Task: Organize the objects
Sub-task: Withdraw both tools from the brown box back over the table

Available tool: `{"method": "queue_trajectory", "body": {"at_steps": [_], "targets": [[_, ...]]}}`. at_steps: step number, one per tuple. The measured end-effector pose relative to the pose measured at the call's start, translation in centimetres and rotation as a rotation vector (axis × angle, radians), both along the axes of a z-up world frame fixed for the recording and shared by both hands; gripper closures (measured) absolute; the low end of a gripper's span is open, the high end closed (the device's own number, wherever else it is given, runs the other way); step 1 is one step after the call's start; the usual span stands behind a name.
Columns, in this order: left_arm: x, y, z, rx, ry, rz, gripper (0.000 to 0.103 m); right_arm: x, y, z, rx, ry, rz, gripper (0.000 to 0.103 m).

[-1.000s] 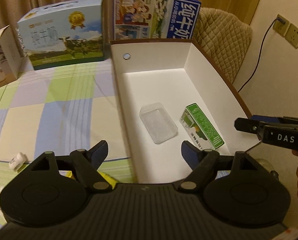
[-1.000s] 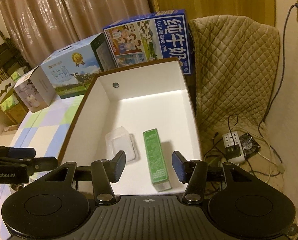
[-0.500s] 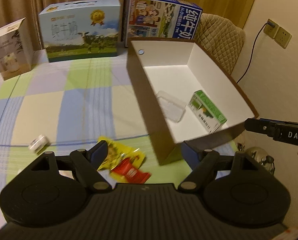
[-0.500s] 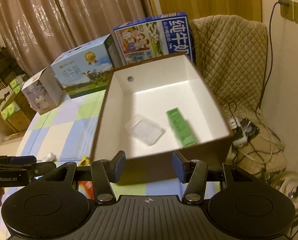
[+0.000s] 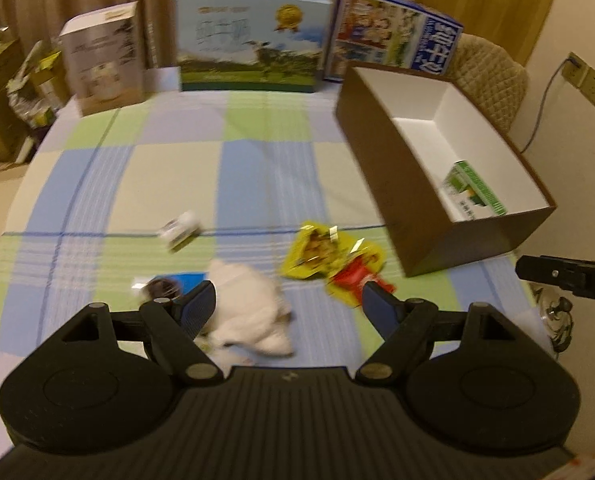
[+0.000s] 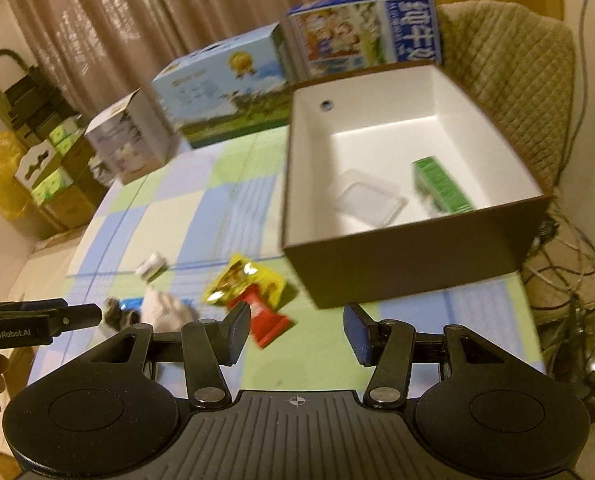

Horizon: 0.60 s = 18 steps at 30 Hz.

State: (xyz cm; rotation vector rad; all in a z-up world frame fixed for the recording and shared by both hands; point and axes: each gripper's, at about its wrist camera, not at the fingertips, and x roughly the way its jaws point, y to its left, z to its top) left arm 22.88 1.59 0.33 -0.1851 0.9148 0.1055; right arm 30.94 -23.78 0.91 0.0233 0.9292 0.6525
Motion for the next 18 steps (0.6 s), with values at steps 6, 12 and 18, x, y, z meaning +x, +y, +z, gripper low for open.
{"method": "queue_trajectory", "body": {"at_steps": [6, 12, 18], "targets": [[-2.8, 3.1, -1.0, 0.009, 0.026, 0.064, 0.026, -1.3, 2.6, -1.9, -0.019, 0.02, 0.062, 0.054], [-5.6, 5.7, -2.9, 0.019, 0.08, 0.122, 0.026, -1.8, 3.8, -3.6, -0.039, 0.062, 0.103, 0.054], [-7.3, 6.7, -5.3, 0.018, 0.143, 0.145, 0.026, -1.8, 4.5, -4.8, -0.068, 0.089, 0.117, 0.054]]}}
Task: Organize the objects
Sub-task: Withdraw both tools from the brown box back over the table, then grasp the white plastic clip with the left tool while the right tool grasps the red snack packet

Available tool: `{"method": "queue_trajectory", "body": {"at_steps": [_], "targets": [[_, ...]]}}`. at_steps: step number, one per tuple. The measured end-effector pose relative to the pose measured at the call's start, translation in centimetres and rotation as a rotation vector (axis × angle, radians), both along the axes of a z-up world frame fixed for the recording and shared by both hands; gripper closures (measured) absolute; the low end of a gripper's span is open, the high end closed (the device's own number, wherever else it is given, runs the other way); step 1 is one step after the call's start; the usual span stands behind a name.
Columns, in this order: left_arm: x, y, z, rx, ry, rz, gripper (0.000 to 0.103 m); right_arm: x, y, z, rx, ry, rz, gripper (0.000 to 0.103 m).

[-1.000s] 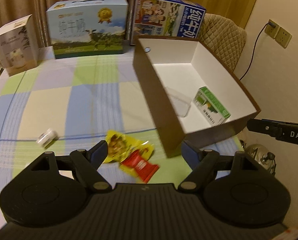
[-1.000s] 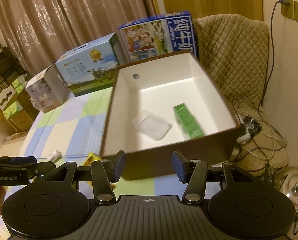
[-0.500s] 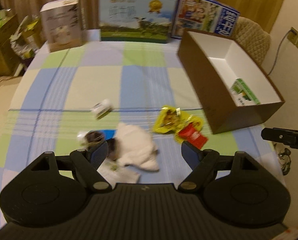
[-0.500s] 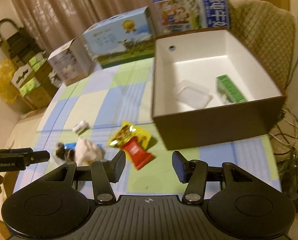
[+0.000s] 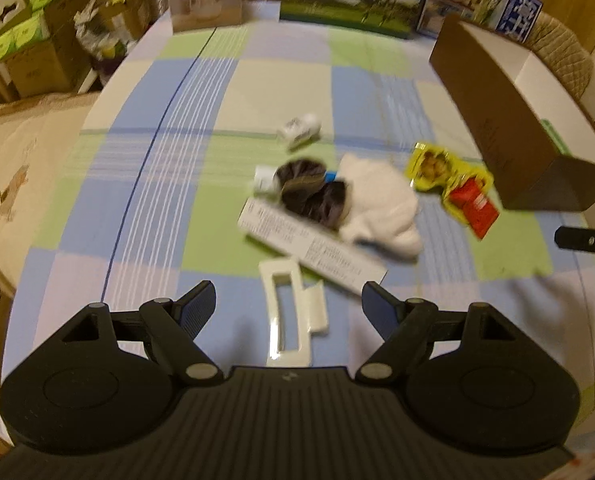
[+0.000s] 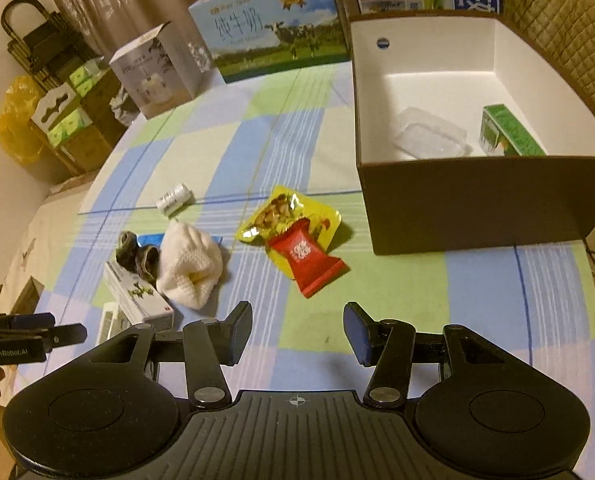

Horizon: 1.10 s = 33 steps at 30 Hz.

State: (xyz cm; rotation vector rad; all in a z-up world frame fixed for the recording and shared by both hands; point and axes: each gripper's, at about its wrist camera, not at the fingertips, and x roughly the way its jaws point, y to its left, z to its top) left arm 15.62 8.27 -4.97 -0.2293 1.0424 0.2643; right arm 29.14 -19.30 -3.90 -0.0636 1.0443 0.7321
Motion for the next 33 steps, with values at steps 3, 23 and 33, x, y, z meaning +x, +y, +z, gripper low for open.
{"method": "queue_trajectory", "body": {"at_steps": [3, 23, 33], "targets": [[-0.2, 0.0, -1.0, -0.007, 0.018, 0.002, 0.027, 0.1, 0.0, -0.4, -0.012, 0.008, -0.001, 0.054], [2.2, 0.3, -6.1, -0.027, 0.067, 0.005, 0.067, 1.3, 0.1, -1.5, -0.005, -0.021, 0.03, 0.054], [0.4, 2.7, -5.6, 0.023, 0.069, 0.101, 0.068, 1.8, 3.3, -3.0, -0.037, -0.139, 0.158, 0.054]]}}
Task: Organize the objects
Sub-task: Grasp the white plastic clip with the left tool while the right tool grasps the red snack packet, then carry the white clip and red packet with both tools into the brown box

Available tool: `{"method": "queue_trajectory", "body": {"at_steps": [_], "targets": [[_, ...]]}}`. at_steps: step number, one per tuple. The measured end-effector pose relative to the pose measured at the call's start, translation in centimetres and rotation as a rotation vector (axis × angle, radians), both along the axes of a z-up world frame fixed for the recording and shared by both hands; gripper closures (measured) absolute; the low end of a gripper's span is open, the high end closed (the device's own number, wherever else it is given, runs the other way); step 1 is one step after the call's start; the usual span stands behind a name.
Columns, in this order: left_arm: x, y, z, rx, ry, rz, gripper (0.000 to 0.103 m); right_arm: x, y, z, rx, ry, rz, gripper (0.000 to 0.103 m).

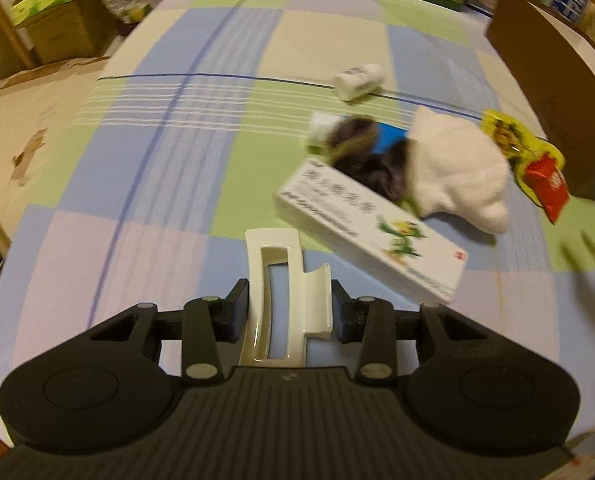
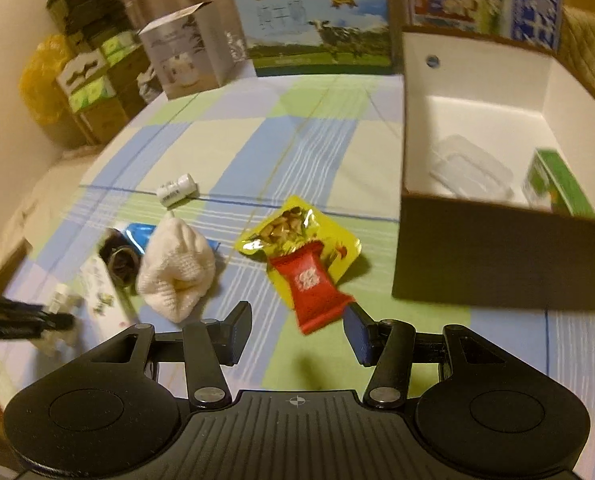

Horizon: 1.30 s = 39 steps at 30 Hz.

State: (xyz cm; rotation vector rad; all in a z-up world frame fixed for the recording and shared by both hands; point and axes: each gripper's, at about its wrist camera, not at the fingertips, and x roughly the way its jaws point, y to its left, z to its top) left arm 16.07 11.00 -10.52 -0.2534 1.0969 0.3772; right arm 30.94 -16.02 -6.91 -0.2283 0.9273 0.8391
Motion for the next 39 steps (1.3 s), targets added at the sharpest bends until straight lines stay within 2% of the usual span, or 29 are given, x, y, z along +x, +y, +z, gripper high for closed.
{"method": "queue_trajectory", "body": {"at_steps": [6, 15, 17, 19, 22, 29, 33, 39], "targets": [[-0.6, 1.8, 0.3, 0.017, 0.002, 0.063, 0.068, 0.9, 2.6, -2.3, -0.092, -0.114, 0.065, 0.054], [-0.6, 2.7, 0.6, 0.03, -0.001, 0.105, 0.068, 1.8, 4.8, -5.0, -0.139, -0.138, 0.135, 0.056], [-0.5, 2.8, 0.7, 0.034, -0.002, 0.108, 0.068, 2.0, 5.0, -5.5, -0.158, -0.138, 0.143, 0.077], [-0.3, 2.8, 0.9, 0.039, -0.004, 0.109, 0.068, 2.0, 4.7, -5.4, -0.152, -0.136, 0.141, 0.081], [-0.1, 2.8, 1.3, 0.042, -0.013, 0.112, 0.068, 1.7, 4.0, -4.7, -0.125, -0.133, 0.139, 0.083], [0.7, 1.5, 3.5, 0.045, -0.051, 0.078, 0.068, 1.2, 1.0, -1.2, -0.005, -0.028, 0.065, 0.083], [1.9, -0.2, 5.4, 0.036, -0.092, 0.026, 0.068, 1.0, -1.1, 1.1, 0.056, 0.026, 0.017, 0.083], [4.7, -4.4, 8.2, 0.002, -0.156, -0.095, 0.068, 1.5, -4.6, 4.6, 0.123, 0.04, -0.038, 0.083]]}}
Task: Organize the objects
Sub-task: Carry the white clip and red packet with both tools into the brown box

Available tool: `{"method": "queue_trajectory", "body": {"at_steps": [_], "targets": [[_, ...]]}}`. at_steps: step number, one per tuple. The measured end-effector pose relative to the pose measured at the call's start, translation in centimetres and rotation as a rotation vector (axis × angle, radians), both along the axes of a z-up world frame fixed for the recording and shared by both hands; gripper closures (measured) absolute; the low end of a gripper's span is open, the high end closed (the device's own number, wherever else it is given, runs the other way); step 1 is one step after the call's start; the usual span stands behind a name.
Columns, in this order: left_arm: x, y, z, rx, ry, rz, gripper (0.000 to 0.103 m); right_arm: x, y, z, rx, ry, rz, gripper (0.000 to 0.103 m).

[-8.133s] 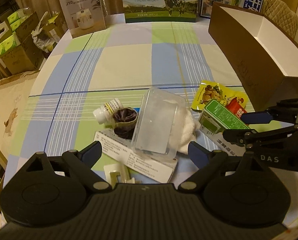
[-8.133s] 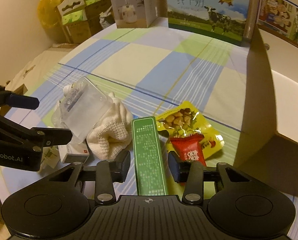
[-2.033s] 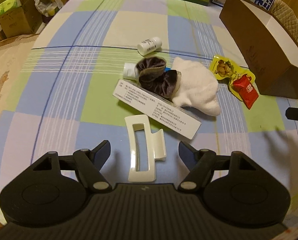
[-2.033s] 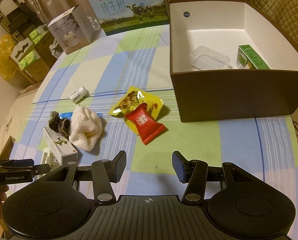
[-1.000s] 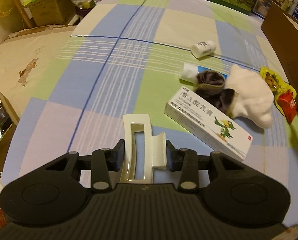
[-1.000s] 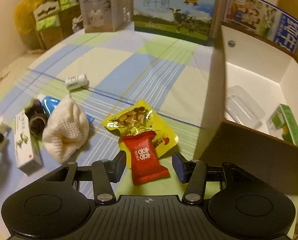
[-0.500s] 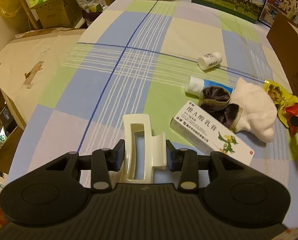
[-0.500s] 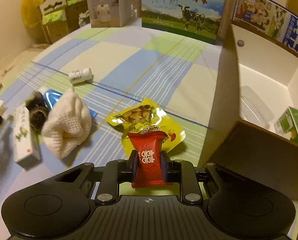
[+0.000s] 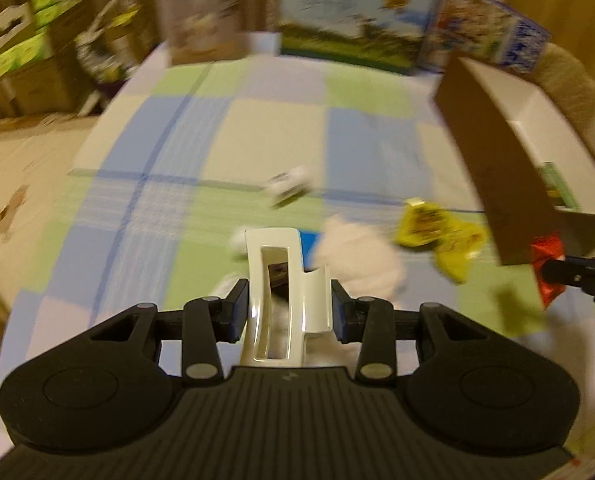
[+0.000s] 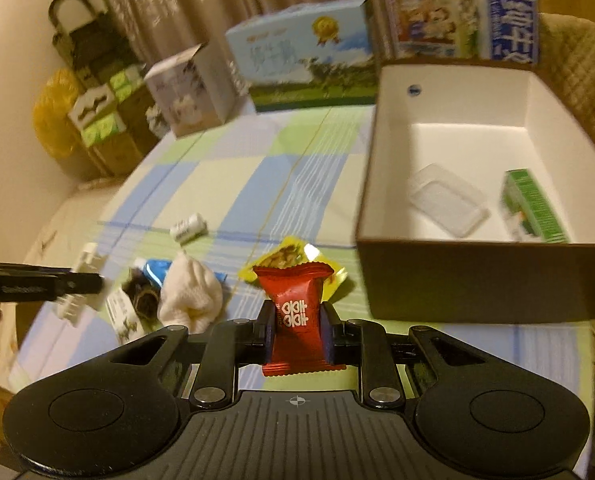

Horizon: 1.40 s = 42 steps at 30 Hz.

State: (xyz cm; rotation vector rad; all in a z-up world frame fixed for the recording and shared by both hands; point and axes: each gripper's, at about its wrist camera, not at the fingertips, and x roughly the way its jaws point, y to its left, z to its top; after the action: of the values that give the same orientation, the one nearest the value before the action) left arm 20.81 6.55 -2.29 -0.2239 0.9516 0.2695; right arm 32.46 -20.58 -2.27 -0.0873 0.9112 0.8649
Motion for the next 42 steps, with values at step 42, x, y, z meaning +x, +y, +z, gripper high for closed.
{"method": "queue_trajectory", "body": {"at_steps": [42], "targets": [[24.4, -23.7, -1.7, -0.044, 0.127, -0.357, 0.067, 18.8, -8.4, -0.2, -0.062, 0.18, -0.058, 0.083]]}}
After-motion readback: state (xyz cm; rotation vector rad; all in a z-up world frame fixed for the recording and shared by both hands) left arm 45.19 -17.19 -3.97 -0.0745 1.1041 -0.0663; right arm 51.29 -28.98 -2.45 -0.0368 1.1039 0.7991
